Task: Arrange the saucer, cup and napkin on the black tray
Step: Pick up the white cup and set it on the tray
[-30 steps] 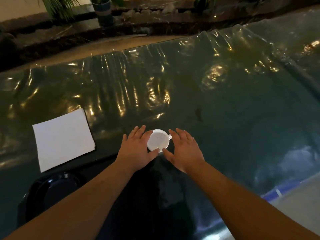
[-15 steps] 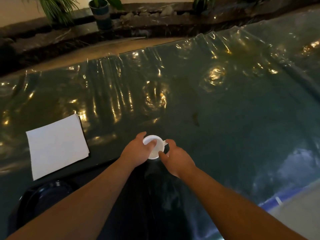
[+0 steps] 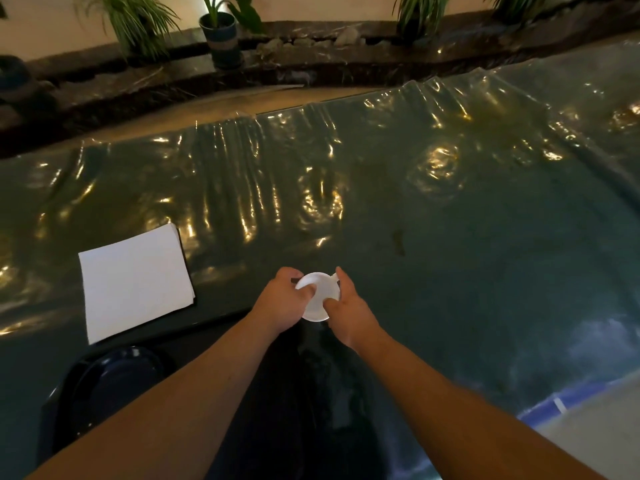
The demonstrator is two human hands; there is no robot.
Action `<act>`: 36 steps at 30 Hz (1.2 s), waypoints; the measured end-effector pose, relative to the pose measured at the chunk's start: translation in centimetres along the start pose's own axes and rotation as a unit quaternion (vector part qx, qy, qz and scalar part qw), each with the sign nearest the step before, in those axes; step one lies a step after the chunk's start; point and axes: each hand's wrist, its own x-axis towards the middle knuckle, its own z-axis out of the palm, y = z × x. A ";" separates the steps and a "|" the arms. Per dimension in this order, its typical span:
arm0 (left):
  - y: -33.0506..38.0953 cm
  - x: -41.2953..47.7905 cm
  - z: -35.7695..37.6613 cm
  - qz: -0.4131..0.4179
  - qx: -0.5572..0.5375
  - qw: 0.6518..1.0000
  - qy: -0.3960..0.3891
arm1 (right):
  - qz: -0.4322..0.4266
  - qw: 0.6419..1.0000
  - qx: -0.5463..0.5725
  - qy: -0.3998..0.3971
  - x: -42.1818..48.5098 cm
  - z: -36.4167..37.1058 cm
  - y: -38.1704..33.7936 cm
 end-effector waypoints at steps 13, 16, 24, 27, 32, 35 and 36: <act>-7.1 -4.1 -5.4 -0.049 -0.057 0.997 0.017 | -0.080 0.991 -0.104 0.004 -1.9 6.5 -2.5; -9.0 -4.7 -6.6 -0.065 -0.046 0.997 0.022 | -0.084 0.990 -0.117 -0.006 -2.3 8.3 -2.7; -13.0 -5.4 -9.0 -0.068 -0.030 0.997 0.016 | -0.069 0.982 -0.176 -0.002 -2.4 11.8 -3.2; -13.7 -5.4 -9.2 -0.068 -0.017 0.997 -0.014 | -0.071 0.977 -0.199 -0.008 -2.4 12.1 -3.2; -14.4 -5.7 -8.8 -0.061 -0.040 0.997 0.000 | -0.090 0.967 -0.238 -0.007 -1.8 12.2 -3.0; -14.9 -6.1 -8.6 -0.043 -0.018 0.999 0.005 | -0.110 0.960 -0.256 -0.002 -1.5 12.5 -2.8; -15.0 -6.2 -8.7 -0.036 -0.005 0.999 0.003 | -0.117 0.958 -0.263 0.002 -1.4 12.6 -2.8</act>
